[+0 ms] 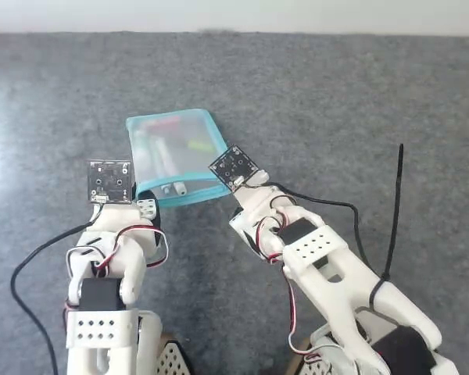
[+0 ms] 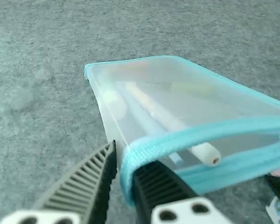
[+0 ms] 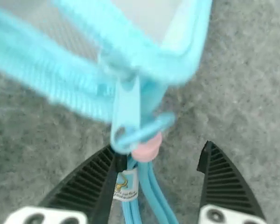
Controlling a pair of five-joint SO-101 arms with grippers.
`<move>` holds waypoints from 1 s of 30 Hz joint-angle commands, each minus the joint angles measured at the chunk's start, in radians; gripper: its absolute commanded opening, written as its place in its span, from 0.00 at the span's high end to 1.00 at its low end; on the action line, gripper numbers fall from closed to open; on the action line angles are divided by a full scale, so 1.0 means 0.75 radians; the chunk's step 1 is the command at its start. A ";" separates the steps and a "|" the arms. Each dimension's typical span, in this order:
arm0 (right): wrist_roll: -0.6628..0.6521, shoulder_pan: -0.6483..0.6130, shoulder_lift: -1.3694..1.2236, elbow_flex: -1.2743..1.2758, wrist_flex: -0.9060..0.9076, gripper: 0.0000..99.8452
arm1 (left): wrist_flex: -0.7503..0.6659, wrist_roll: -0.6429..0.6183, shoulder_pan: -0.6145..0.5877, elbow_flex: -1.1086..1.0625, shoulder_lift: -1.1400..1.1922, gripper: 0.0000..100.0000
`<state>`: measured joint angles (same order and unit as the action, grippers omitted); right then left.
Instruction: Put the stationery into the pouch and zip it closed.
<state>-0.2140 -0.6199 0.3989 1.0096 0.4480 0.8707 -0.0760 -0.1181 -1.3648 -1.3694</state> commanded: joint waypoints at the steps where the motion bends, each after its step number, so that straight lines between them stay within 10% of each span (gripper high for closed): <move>1: 0.070 0.019 -0.003 -0.113 -0.028 0.75 | -0.037 -0.008 0.016 0.013 -0.016 0.99; 13: 0.086 0.019 0.011 -0.121 -0.009 0.96 | -0.037 -0.008 0.014 0.013 -0.016 0.99; 20: -0.025 0.021 0.294 -0.215 0.390 0.99 | -0.043 -0.008 0.023 0.011 -0.014 0.99; 30: -0.196 -0.339 0.825 -0.344 0.770 0.99 | -0.041 0.025 0.170 -0.026 -0.014 0.99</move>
<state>-0.3199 -0.7748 0.9360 0.8424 0.9881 0.8707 -0.0760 -0.0338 -1.3878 -1.3709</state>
